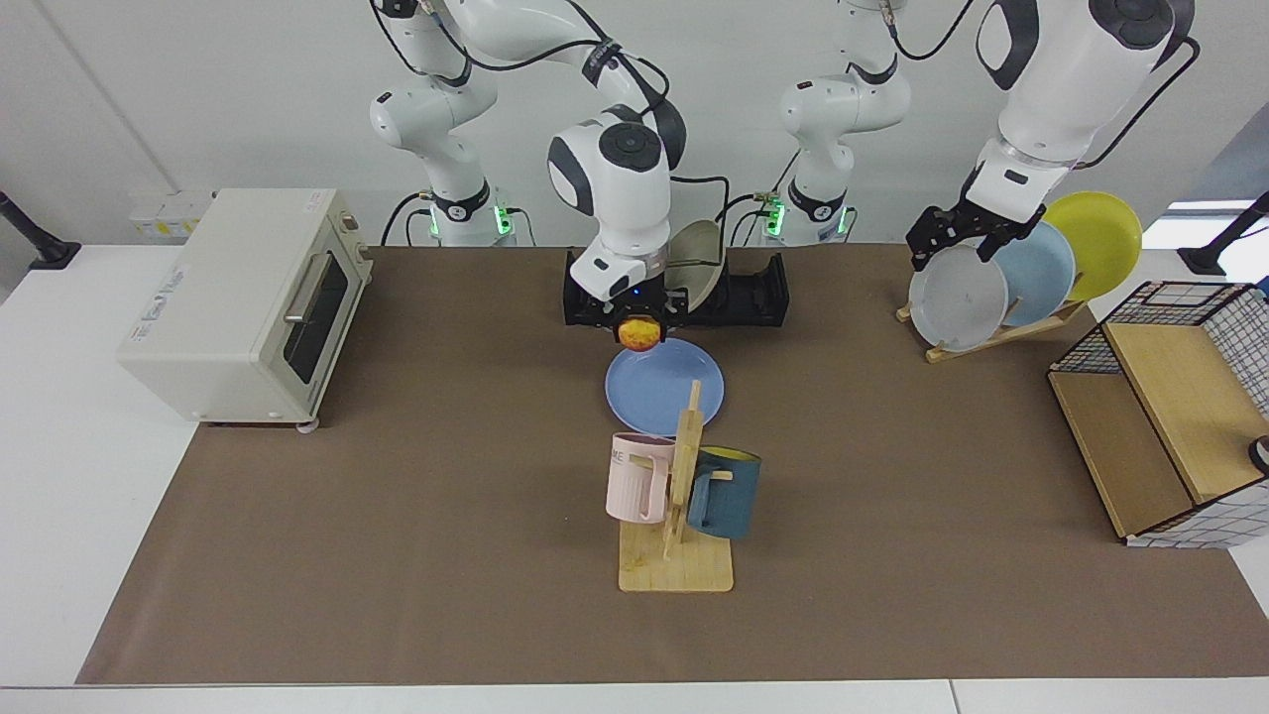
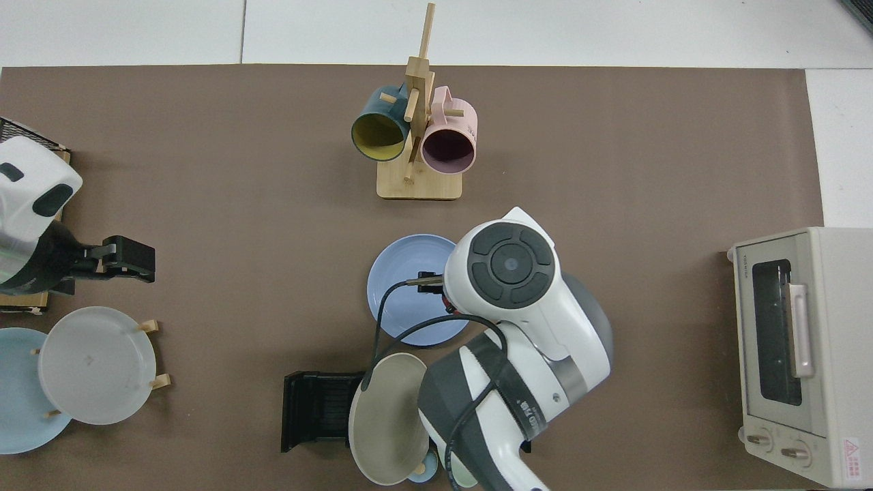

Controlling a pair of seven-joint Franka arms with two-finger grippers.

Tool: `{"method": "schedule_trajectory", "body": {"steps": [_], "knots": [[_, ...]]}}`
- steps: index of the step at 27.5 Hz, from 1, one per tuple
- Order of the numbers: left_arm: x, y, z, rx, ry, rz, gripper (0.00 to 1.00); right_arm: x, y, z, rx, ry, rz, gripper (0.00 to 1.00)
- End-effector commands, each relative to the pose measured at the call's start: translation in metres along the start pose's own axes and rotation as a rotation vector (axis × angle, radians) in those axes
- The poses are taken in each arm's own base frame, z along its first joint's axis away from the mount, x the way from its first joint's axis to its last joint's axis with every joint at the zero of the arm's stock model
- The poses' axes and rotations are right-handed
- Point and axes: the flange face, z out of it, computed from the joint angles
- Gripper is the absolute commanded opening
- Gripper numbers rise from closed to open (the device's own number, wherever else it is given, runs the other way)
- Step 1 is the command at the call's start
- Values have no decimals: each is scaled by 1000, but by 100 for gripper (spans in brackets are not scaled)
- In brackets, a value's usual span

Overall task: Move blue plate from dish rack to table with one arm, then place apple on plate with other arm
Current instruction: 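Carry the apple over the plate with the right gripper while the left gripper withdraws, then lower the apple onto the blue plate and open the right gripper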

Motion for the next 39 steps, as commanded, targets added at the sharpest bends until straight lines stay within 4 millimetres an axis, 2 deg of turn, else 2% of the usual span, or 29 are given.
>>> {"method": "schedule_trajectory", "body": {"steps": [1,9,13,14,15,16,17,21,23,28,32,34,39], "knots": [[2,5,-6,-23,27,19,100,3,-14,37,7,7,44,0],[6,11,-11,-62,71,22,100,0,-10,78,-2,-8,56,0],[5,13,-11,-60,71,23,100,-6,-16,84,17,-28,72,1],[6,13,-11,-60,70,23,100,-6,-15,85,17,-31,76,12],[5,12,-11,-58,71,23,100,-5,-15,85,18,-32,77,30],[5,12,-10,-58,68,23,100,-4,-14,86,17,-32,78,58],[5,12,-11,-58,70,25,100,-3,-13,84,18,-29,79,99],[5,12,-11,-58,70,23,100,-2,-19,74,13,-37,58,100],[5,12,-11,-58,70,23,100,3,-18,62,12,-42,62,100],[4,13,-11,-57,68,25,100,15,-10,18,8,-44,13,100],[5,13,-10,-57,68,25,100,35,21,-24,46,-11,-59,100],[5,13,-10,-57,68,25,100,52,47,-45,62,15,-71,100],[5,13,-9,-57,68,24,100,74,99,-75,53,31,-171,100]]}}
